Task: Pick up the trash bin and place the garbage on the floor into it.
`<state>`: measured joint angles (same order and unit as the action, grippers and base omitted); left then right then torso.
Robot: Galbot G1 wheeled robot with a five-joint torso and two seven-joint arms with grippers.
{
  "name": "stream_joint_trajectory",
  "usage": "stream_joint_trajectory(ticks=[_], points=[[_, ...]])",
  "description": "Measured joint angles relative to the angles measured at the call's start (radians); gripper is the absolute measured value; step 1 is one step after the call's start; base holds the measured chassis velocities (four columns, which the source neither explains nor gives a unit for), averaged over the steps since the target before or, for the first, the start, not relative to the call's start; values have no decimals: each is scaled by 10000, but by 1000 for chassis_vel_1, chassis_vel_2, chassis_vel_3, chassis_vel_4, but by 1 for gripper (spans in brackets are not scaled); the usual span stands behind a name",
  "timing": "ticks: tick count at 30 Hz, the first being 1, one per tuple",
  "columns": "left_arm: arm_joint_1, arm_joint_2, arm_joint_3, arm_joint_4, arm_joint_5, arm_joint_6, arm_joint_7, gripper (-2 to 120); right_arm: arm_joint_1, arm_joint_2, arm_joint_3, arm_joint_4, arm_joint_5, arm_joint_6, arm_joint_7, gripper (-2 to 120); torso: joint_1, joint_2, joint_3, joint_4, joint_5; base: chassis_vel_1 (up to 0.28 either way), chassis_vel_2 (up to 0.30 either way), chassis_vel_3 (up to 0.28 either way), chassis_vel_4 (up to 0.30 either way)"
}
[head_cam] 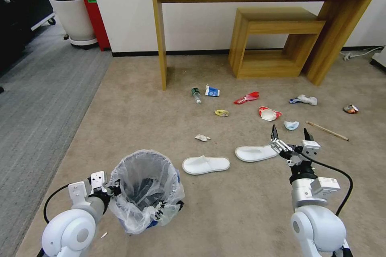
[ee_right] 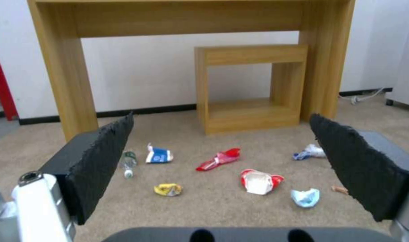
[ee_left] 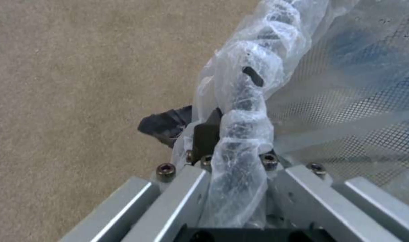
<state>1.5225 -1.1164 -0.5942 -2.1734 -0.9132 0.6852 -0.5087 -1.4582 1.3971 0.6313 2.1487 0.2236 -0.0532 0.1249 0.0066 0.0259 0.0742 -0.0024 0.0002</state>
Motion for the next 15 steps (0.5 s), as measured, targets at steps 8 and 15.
stream_joint_trajectory(ticks=[8, 15], points=[[23, 7, -6, -35, 26, -15, 7, 0, -95, -28, 46, 113, 10, -114, 5, 100, 0, 0, -1, 2, -2, 0, 0, 0, 0], [27, 9, 8, -36, 41, -22, 16, 0, -142, -48, 59, 153, 28, -115, 4, 100, -1, 0, -1, 2, -1, -85, 89, 92, -83]])
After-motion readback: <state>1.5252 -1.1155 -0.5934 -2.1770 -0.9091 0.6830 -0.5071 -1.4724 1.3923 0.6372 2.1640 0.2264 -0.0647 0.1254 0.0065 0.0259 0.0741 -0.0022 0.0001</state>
